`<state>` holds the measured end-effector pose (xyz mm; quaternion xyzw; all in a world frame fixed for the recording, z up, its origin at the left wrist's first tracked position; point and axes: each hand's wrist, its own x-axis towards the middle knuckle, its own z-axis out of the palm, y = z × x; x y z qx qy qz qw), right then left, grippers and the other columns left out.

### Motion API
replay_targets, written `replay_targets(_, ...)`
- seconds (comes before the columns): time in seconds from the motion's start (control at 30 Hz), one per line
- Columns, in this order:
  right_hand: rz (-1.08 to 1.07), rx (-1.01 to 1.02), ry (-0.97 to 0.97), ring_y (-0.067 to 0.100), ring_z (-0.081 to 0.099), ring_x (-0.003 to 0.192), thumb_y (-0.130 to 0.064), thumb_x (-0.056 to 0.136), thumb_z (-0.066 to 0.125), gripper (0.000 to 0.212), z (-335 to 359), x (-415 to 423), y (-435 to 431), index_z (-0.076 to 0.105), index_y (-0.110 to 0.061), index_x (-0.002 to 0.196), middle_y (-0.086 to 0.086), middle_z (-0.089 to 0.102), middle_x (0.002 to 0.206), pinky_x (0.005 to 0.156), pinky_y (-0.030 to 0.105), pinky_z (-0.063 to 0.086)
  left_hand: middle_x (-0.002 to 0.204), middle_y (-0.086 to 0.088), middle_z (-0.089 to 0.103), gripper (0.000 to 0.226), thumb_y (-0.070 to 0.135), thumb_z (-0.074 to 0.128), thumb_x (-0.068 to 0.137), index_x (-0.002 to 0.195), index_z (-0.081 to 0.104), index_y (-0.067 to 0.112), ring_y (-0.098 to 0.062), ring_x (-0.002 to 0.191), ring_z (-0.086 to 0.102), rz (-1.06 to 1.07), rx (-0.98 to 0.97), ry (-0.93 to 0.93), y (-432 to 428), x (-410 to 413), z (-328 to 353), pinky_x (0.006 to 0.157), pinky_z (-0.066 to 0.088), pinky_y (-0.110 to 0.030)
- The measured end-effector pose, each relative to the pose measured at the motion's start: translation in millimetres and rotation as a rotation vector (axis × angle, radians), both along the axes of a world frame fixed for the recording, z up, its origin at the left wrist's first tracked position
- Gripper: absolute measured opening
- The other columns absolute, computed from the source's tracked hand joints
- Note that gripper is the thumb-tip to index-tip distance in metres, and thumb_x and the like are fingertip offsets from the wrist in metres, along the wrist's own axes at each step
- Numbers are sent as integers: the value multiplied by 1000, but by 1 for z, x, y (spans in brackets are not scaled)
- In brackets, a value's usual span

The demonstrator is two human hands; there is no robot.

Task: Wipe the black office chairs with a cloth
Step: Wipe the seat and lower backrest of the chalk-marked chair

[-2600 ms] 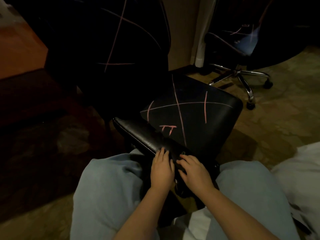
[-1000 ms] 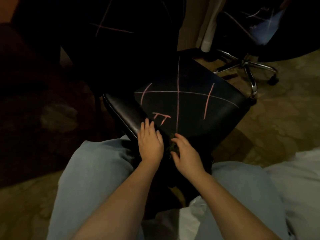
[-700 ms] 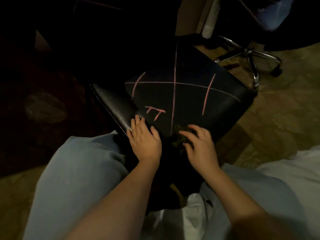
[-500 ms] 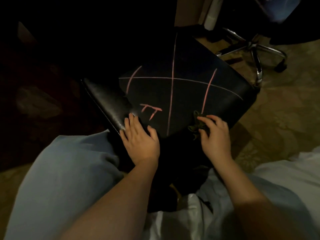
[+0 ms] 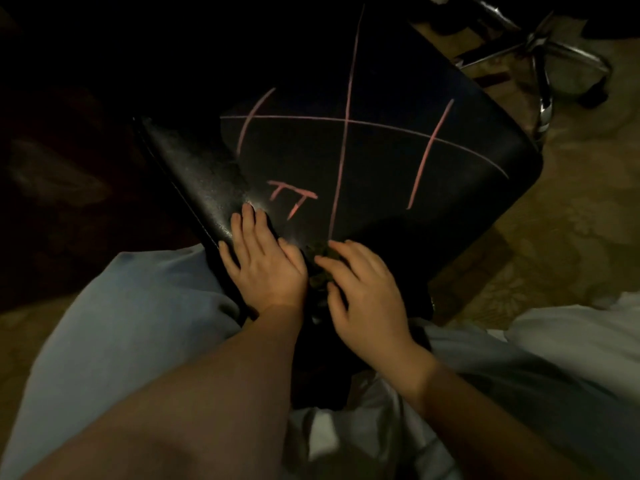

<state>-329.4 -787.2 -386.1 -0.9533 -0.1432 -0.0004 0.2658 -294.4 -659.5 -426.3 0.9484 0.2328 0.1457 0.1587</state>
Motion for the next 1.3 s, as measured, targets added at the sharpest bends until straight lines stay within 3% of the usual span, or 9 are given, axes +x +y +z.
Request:
replay_targets(0.27,-17,-17,-29,21,49,119,-11,77,65,36,8,17,-7,69,-19,111,1,60,125,101,37,41,152,-7,38,58,28,33,87,140,44,8,-24,142,28,-2,25,13,2,-1,1,115,6,-41)
replay_targets(0.37,-156,-69,3,21,48,119,-12,81,63,35,11,36,-30,68,-21,114,0,59,125,101,37,43,155,-5,32,59,29,31,88,143,39,10,-21,145,22,0,16,48,1,-1,1,116,1,-40)
replay_targets(0.53,-457,-105,7,25,48,115,-9,84,62,34,15,58,-72,67,-17,117,4,60,125,95,23,33,156,-4,29,59,29,30,89,145,36,11,-20,145,18,2,16,66,2,-1,1,116,-1,-39)
replay_targets(0.6,-486,-121,10,26,48,114,-9,85,61,34,14,57,-70,67,-14,118,5,60,125,94,25,34,156,-4,30,59,29,31,89,145,37,11,-20,145,19,1,25,66,2,-1,1,116,-1,-40)
replay_targets(0.8,-218,-114,-26,26,52,108,-6,79,63,32,14,39,-22,70,-15,109,4,63,119,94,41,48,154,-5,35,58,29,33,87,142,41,10,-20,143,22,2,28,40,3,0,-1,116,3,-40)
replay_targets(0.97,79,-86,19,25,53,109,-6,75,63,34,15,24,20,71,-16,107,1,64,120,93,43,48,151,-7,38,59,28,33,86,141,43,9,-21,141,25,-14,17,23,7,2,-3,114,6,-42)
replay_targets(1.3,25,-26,10,23,55,106,-10,75,62,36,16,32,5,73,-20,107,-3,65,118,91,37,49,152,-7,37,59,29,32,87,142,42,9,-21,142,24,-17,17,16,10,1,-2,115,5,-41)
